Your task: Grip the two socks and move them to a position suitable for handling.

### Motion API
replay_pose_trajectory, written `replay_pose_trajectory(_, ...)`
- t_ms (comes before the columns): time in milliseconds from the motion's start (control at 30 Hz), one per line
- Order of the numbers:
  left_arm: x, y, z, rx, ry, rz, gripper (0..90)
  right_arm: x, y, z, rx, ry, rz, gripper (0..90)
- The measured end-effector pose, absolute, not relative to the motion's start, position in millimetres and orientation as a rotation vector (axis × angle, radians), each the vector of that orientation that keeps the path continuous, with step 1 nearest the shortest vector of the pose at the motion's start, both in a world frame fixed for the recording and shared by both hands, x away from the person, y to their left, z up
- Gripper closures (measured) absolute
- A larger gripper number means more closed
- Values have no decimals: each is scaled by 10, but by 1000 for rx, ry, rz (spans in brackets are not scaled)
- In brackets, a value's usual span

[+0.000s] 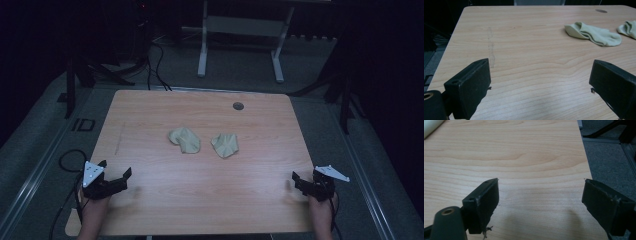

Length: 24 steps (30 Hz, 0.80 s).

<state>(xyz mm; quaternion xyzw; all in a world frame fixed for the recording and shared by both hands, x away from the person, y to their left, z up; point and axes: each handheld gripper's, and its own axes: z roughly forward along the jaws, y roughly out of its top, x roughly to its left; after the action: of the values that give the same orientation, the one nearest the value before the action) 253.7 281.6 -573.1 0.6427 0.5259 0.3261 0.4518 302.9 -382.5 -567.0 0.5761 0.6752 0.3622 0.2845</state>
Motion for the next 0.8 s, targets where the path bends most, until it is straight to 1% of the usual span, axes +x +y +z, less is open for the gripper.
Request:
replay_pose_trajectory(133,2535,2781,-5729,1593,1337,826,24,3030,-3812,-5670,1538,1816,964,141)
replay_pose_trajectory(233,2530,2781,-5720,1605,1335,835,16,3028,-3795,-5653,1537,1834,964,140)
replay_pose_trajectory(300,2522,2782,-5704,1593,1317,826,7,3020,-3770,-5630,1542,1844,967,140)
replay_pose_trajectory(467,2520,2807,-5693,1574,1335,806,5,3026,-3652,-5612,1521,1901,925,140)
replay_pose_trajectory(633,2532,2815,-5706,1582,1336,784,5,3031,-3597,-5598,1512,1936,922,140)
replay_pose_trajectory(800,2531,2816,-5710,1575,1339,774,5,3113,-3458,-5550,1487,2006,928,140)
